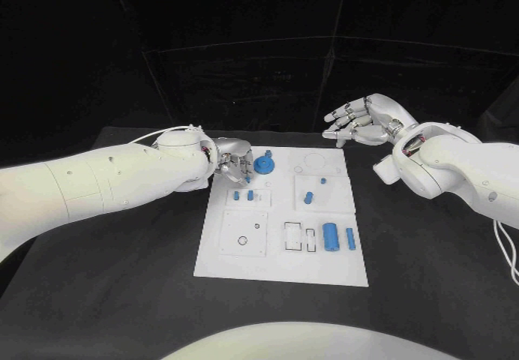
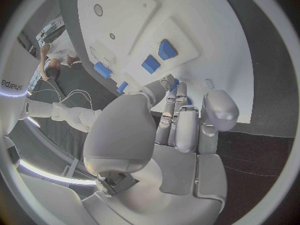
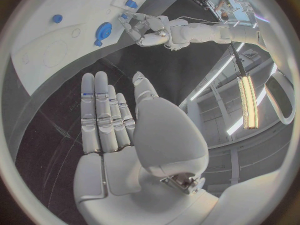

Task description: Assemble the parts on the task board

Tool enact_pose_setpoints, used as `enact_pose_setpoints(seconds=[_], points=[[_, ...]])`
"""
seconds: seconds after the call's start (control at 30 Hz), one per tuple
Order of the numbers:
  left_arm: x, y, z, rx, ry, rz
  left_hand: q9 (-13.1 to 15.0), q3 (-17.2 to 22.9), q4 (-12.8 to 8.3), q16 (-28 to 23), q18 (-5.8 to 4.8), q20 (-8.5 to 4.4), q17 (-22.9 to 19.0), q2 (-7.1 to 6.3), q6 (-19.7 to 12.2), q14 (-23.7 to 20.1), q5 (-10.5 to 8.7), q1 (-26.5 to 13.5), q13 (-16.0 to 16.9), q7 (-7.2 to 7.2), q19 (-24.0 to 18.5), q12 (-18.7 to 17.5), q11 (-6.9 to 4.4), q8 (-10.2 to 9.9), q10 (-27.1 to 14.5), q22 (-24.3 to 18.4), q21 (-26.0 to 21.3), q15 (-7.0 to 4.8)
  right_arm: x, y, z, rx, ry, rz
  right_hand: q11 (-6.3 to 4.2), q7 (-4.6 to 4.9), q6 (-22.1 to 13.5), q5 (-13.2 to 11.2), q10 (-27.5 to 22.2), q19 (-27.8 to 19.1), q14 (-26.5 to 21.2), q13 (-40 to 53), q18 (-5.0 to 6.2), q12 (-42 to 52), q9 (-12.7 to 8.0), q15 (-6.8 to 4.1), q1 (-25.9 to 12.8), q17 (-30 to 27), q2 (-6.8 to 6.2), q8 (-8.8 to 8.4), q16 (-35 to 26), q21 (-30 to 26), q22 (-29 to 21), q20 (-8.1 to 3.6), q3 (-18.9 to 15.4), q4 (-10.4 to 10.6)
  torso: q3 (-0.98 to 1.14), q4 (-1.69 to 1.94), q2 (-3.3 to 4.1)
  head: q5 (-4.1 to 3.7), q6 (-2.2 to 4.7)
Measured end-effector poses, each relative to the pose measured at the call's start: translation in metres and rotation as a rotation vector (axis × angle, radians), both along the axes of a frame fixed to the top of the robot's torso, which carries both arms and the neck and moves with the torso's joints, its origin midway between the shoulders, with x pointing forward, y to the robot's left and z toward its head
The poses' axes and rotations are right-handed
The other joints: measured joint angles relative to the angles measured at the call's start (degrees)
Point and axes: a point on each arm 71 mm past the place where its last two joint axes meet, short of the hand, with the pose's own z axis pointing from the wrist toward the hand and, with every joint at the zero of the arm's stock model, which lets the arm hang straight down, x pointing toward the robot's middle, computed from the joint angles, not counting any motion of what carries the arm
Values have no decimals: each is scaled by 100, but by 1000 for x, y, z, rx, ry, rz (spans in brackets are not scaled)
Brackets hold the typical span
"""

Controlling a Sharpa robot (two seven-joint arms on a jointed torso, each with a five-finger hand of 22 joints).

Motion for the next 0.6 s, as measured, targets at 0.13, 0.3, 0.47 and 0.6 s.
enact_pose_setpoints(seconds=[0.13, 0.3, 0.47, 0.6], points=[[0, 1, 0, 3, 1, 4, -24, -16, -16, 0, 0, 0, -20, -27, -124, 0, 0, -27, 0, 15, 0, -53, 30, -80, -75, 0, 0, 0, 0, 0, 0, 0, 0, -1, 0, -1, -4, 0, 0, 0, 0, -11, 0, 0, 0, 0, 0, -1, 0, 0, 0, 0, 0, 0, 0, 0, 0, 0, 0, 0, 1], [0, 3, -1, 6, 2, 10, -37, -31, -31, 0, 0, 18, -59, -66, -319, 0, 0, -49, 0, 46, -20, -99, 60, -203, -187, -4, 0, 0, 0, -1, 0, -4, 0, -1, 0, -7, -30, 0, -62, 22, 21, -59, 0, 0, 0, 21, 0, -13, 0, 21, 0, 0, -8, 22, -1, -45, -2, 0, 0, -2, -2], [1, 5, 0, 6, -1, 16, -41, -140, -43, 0, 1, 38, -114, -149, -657, 0, 0, -69, 0, -65, -40, -199, 103, -404, -410, -49, -43, 42, 1, -1, -1, -23, -2, 2, -12, -7, -30, -49, -113, 161, 197, -152, 0, 0, 2, -27, 46, -18, 46, 90, 24, 0, -4, -13, 25, -137, -3, 0, -3, -3, -4], [2, 11, 0, 5, -9, 29, -41, -229, -40, 0, 1, 66, -157, -178, -798, 1, 0, -40, 0, -85, -69, -266, 143, -420, -615, -140, -171, 82, 1, -3, -2, -60, -5, 5, -119, -73, 244, -178, -65, 496, 622, -310, 1, 0, 18, -161, 184, 78, 133, 239, 305, 245, 128, -143, 107, -313, -5, 0, -4, -3, -5]])
